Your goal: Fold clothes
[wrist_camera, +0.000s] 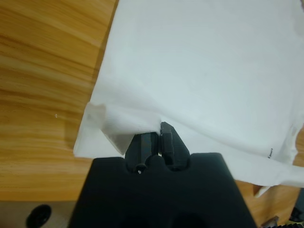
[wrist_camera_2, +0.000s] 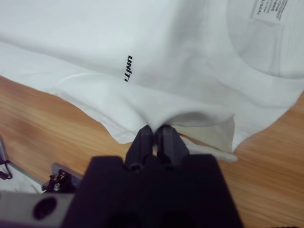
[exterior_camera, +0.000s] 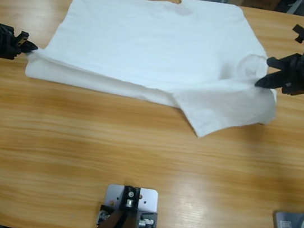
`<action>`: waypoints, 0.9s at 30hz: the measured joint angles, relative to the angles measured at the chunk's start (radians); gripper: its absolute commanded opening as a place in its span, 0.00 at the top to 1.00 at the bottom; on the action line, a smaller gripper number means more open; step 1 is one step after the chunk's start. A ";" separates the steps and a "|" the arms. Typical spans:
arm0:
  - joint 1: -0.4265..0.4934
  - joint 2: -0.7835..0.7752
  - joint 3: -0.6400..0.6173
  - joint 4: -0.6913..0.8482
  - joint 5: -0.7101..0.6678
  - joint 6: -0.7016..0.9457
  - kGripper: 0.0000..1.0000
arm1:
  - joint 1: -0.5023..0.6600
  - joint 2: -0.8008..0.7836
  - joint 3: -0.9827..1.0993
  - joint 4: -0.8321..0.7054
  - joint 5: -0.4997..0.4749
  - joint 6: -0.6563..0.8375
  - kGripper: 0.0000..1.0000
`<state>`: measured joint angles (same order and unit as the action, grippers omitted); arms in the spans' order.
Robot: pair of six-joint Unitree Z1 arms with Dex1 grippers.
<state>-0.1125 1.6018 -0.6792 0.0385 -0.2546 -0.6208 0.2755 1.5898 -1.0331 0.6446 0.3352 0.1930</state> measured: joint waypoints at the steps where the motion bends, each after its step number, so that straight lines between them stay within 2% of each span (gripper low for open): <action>1: 0.002 0.007 -0.003 0.000 0.000 0.005 1.00 | 0.000 0.005 -0.001 0.000 0.000 -0.003 1.00; 17: 0.012 0.090 -0.055 0.000 -0.004 0.042 1.00 | -0.083 0.087 -0.037 0.000 0.000 -0.085 1.00; 25: 0.012 0.128 -0.062 0.000 -0.013 0.068 1.00 | -0.087 0.142 -0.040 0.000 0.000 -0.108 1.00; 26: 0.012 0.130 -0.062 0.000 -0.013 0.069 0.84 | -0.087 0.147 -0.042 0.000 0.000 -0.110 1.00; 27: 0.012 0.132 -0.062 0.000 -0.013 0.071 0.13 | -0.087 0.150 -0.043 0.000 0.000 -0.113 1.00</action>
<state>-0.1008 1.7335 -0.7415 0.0385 -0.2675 -0.5493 0.1889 1.7400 -1.0762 0.6446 0.3352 0.0796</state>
